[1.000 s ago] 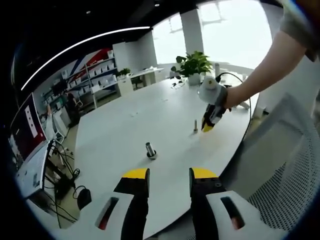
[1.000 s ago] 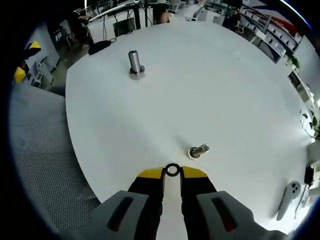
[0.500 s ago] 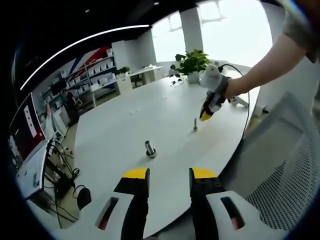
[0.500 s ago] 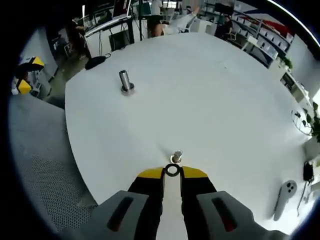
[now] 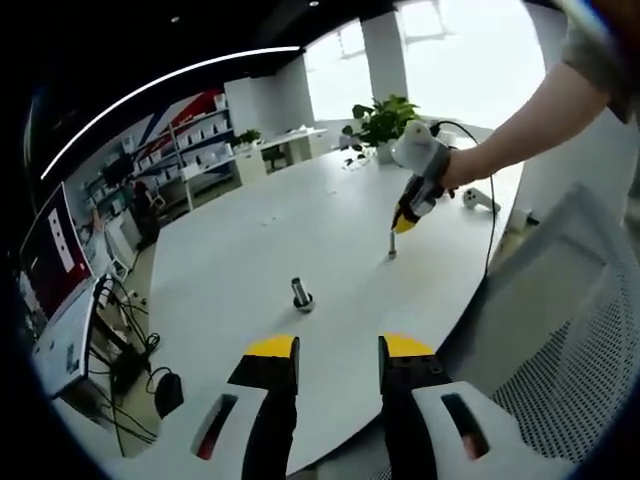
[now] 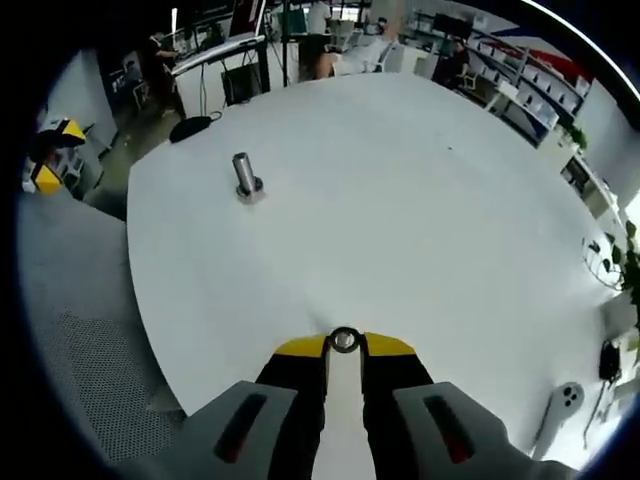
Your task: Place the washer onto the threaded stud by aligning its center hole with the stud, sliding it down to the base, and recovering from edge contact or off-axis alignment until the washer reaches the visible bottom stop.
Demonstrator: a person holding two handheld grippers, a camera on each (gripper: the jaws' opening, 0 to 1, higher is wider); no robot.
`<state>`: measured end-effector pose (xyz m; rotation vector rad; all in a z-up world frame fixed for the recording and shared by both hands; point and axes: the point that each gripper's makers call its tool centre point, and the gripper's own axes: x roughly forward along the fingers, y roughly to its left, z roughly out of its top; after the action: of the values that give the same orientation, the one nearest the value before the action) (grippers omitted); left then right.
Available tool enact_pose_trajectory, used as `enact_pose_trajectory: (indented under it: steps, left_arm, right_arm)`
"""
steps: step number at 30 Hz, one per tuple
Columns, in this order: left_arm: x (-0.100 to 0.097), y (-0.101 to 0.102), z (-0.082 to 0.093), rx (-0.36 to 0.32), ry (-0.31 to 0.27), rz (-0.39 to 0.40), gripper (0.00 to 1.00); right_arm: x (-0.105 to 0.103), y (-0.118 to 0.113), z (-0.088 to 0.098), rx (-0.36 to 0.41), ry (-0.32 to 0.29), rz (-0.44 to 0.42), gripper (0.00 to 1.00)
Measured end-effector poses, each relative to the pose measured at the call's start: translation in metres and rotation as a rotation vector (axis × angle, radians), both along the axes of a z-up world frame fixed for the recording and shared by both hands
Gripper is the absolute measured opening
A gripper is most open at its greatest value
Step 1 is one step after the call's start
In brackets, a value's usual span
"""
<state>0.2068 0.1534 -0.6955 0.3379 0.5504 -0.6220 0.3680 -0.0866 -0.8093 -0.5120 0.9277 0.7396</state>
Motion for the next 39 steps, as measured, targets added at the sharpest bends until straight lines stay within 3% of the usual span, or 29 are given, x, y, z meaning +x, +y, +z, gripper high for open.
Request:
enact_pose_trajectory:
  steps: [32, 39]
  left_arm:
    - [0.001, 0.003, -0.002, 0.007, 0.009, 0.017, 0.3]
    - [0.0, 0.001, -0.004, 0.02, 0.016, 0.001, 0.3]
  right_arm:
    - [0.007, 0.002, -0.008, -0.057, 0.03, 0.022, 0.14]
    - [0.006, -0.001, -0.008, -0.066, 0.065, -0.013, 0.14]
